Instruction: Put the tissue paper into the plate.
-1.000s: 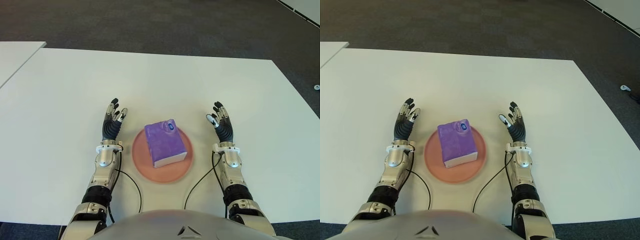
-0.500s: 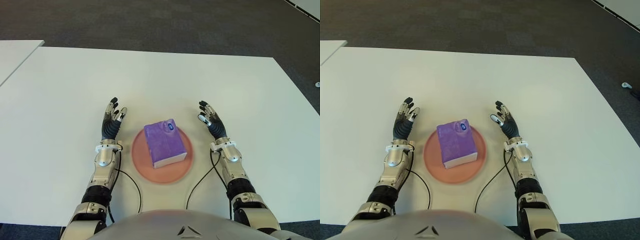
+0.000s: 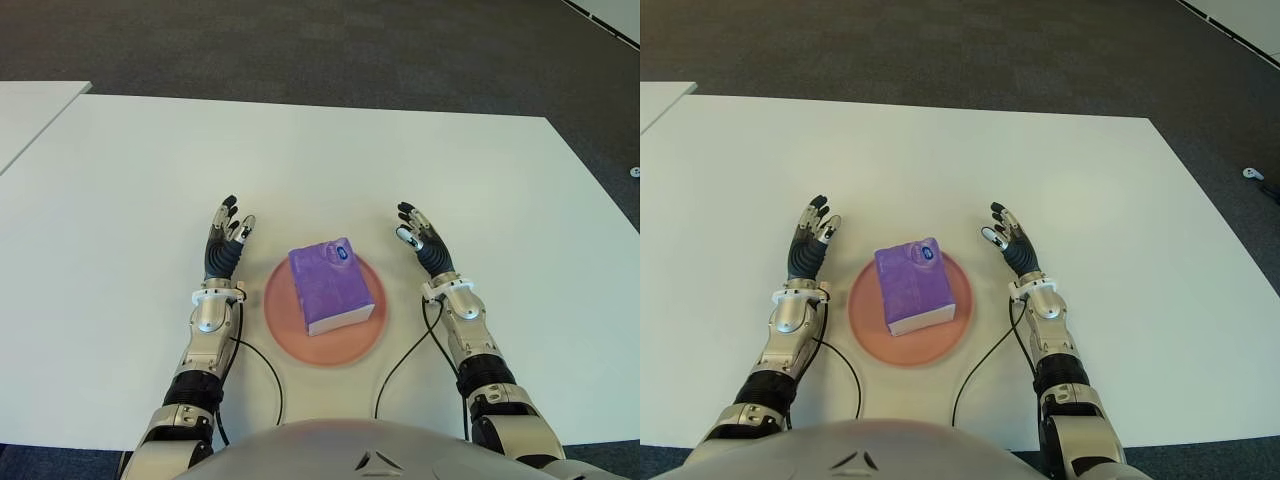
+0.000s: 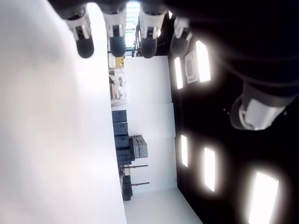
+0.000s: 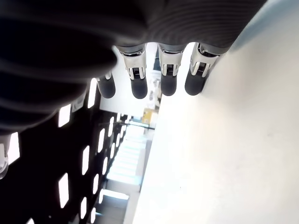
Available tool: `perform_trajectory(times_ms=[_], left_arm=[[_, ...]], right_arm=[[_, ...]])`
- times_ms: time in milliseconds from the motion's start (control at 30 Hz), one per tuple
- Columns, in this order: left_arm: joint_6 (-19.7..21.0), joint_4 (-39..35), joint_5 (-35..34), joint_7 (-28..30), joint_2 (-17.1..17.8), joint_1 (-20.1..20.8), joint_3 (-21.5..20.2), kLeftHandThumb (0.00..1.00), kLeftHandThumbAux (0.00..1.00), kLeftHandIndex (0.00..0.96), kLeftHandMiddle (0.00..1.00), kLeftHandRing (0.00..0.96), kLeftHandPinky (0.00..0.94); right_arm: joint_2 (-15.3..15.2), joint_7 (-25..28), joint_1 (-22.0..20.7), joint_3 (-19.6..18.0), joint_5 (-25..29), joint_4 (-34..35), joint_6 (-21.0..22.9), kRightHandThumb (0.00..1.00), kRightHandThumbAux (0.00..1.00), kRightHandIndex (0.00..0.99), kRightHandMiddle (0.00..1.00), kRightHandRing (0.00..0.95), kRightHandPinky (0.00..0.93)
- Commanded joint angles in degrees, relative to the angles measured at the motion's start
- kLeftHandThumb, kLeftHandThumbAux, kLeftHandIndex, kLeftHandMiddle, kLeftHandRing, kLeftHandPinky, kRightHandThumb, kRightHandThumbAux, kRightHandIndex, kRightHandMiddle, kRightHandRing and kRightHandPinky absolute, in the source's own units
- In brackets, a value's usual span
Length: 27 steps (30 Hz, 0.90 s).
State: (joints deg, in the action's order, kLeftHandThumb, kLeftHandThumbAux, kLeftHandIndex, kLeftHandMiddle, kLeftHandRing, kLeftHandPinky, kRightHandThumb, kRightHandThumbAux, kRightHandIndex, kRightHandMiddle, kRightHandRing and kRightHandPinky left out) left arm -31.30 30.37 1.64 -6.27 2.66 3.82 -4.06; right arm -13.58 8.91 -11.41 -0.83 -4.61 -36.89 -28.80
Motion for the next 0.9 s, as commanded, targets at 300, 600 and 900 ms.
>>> perform_trajectory(times_ms=[300,600,900], left_arm=[[2.35,1.44,-0.58,1.22,0.04,-0.71,-0.31,0.0,0.457,0.0,0.0,0.0,0.0],[2.08,1.53,-0.91,1.85,0.34,-0.8,-0.47,0.0,0.453,0.0,0.0,0.0,0.0],[2.03,1.83,-1.4,2.28,0.32,-0.47,-0.9,0.0,0.464,0.0,0.0,0.0,0.0]], right_arm=[[-1.04,-8.04,2.39,1.85,-7.24,-2.33,-0.82,0.035,0.435,0.0,0.0,0.0,0.0],[-0.24,-11.54,3.74,2.64,-9.09,1.55,3.86,0.006,0.451,0.0,0.0,0.0,0.0],[2.72,-7.06,4.88,-0.01,-0.06,3.77,3.69,0.014,0.43,0.0,0.0,0.0,0.0]])
